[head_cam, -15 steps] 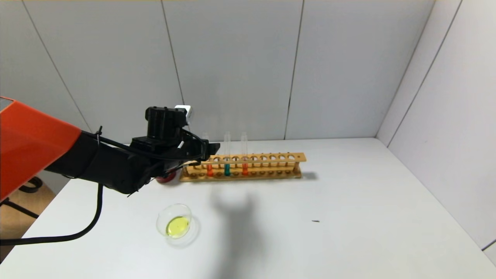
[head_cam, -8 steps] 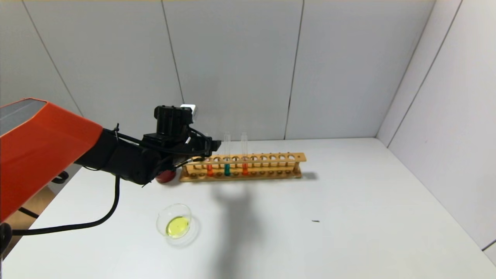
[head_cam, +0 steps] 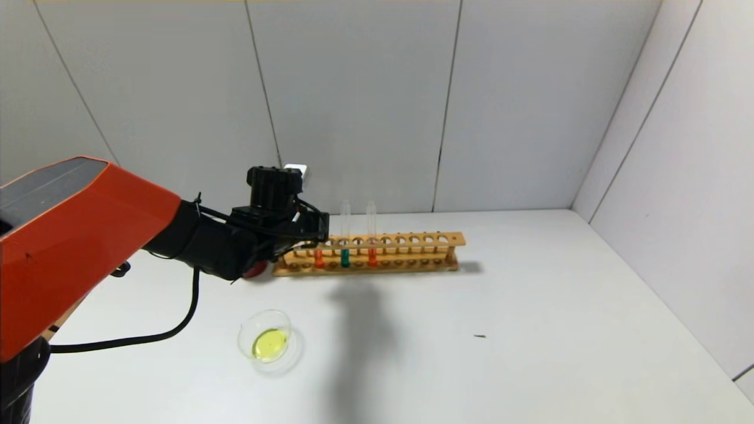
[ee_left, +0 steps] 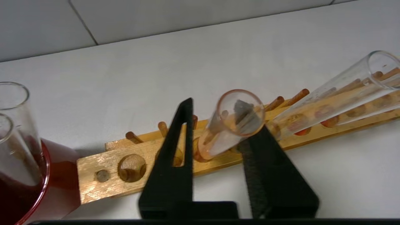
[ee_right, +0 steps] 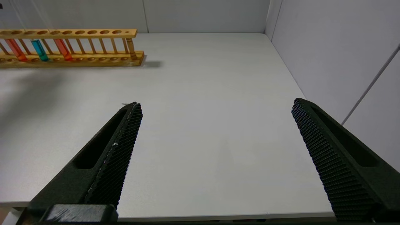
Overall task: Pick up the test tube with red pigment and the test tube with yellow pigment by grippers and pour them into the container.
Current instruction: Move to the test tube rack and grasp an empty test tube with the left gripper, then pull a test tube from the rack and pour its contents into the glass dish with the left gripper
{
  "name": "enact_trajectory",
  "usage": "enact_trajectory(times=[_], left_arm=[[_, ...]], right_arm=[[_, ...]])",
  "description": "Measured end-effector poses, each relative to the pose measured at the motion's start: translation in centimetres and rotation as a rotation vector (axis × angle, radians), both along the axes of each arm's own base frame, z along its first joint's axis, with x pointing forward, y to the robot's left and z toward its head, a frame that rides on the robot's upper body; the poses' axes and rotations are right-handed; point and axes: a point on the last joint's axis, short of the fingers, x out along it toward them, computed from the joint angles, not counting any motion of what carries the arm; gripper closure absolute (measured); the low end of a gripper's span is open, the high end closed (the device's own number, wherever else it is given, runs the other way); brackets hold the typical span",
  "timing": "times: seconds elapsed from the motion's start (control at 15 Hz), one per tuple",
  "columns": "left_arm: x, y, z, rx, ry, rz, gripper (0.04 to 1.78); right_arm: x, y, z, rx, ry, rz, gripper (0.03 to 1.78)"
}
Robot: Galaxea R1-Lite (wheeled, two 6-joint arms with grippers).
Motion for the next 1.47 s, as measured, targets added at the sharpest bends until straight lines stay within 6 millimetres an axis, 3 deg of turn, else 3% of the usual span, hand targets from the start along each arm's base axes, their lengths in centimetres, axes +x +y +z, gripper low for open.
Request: enact_trajectory(times=[0.13, 0.47, 0.6, 0.87, 1.2, 1.33, 1.47], left_arm=[[0.1, -0.1, -0.3, 0.013, -0.001, -0.004, 1.50], [-0.1, -0.4, 0.0, 0.044, -0.014, -0.020, 1.50], [-0.4, -0.4, 1.1, 0.051, -0.041, -0.026, 1.50], [-1.9, 0.2, 5.2, 0.079, -0.140, -0.042, 1.50], [-5.2, 1.6, 11.5, 0.106, -0.231, -0.050, 1.50], [-6.8, 2.2, 13.4, 0.113, -0.262, -0.053, 1.50], [-8.4, 2.9, 14.1, 0.128, -0.277, -0.055, 1.50]], right_arm=[[0.0, 0.0, 0.0, 0.000, 0.000, 0.000, 0.06], [0.0, 0.0, 0.0, 0.000, 0.000, 0.000, 0.06], [0.0, 0.0, 0.0, 0.000, 0.000, 0.000, 0.06], [0.0, 0.0, 0.0, 0.000, 0.000, 0.000, 0.06], [0.0, 0.0, 0.0, 0.000, 0.000, 0.000, 0.06], [0.0, 0.0, 0.0, 0.000, 0.000, 0.000, 0.06], [0.0, 0.0, 0.0, 0.000, 0.000, 0.000, 0.06]])
